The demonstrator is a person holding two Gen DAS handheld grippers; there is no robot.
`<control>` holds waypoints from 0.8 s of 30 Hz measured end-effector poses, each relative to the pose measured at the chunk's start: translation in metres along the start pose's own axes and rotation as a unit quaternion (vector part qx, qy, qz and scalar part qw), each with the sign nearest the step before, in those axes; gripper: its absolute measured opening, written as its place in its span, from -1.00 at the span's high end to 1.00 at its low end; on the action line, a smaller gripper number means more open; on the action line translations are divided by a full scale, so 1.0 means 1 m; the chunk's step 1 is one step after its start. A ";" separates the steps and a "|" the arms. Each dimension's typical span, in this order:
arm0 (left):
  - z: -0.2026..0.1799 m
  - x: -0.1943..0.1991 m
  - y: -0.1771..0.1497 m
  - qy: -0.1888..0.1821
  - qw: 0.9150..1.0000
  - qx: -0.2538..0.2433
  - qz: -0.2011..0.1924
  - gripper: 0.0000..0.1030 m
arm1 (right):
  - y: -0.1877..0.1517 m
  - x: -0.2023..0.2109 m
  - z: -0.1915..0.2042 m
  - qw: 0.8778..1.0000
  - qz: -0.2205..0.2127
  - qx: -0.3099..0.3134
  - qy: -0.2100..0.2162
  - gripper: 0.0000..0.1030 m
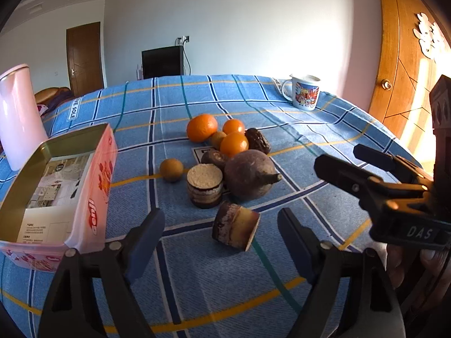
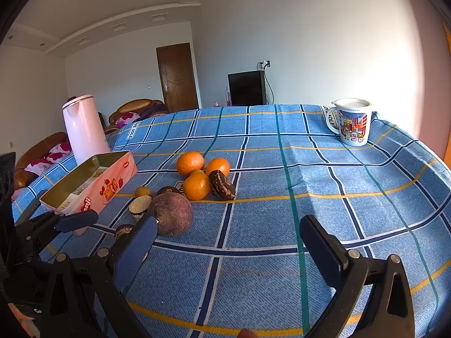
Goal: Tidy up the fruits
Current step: 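Grasp the brown cylindrical snack with the left gripper, then grasp the dark purple round fruit with the right gripper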
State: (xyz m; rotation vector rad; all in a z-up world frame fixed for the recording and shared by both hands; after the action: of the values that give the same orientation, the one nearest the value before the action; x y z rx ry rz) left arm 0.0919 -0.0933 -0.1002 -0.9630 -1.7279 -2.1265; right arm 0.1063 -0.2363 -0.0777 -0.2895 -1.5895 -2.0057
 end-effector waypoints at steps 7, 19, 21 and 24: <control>-0.005 -0.013 -0.002 -0.040 0.999 0.009 0.018 -0.16 | 0.011 -0.010 0.010 0.999 0.011 -0.010 0.035 -0.98; 0.032 0.021 -0.006 -0.004 0.999 0.030 -0.030 0.29 | 0.002 -0.048 0.046 0.992 0.094 0.042 0.075 -0.56; 0.040 0.026 -0.005 0.012 0.999 0.031 -0.038 0.29 | -0.003 -0.054 0.050 0.990 0.108 0.053 0.071 -0.56; 0.050 0.029 -0.008 0.017 0.998 0.038 -0.042 0.29 | -0.010 -0.066 0.052 0.987 0.138 0.058 0.064 -0.47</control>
State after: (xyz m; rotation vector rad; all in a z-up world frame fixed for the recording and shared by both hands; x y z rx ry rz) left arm 0.0825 -0.0382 -0.0838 -0.8429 -1.8497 -2.0974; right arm 0.1461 -0.1665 -0.1041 -0.3094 -1.4909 -1.6815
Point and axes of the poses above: each gripper's, at about its wrist camera, not at the fingertips, and x roughly against the way its jaws point, z to its left, y to its top, the point moved 5 cm from there along -x, roughly the way its jaws point, and after that the axes turned 12 degrees about -x, right-handed, at the moved point
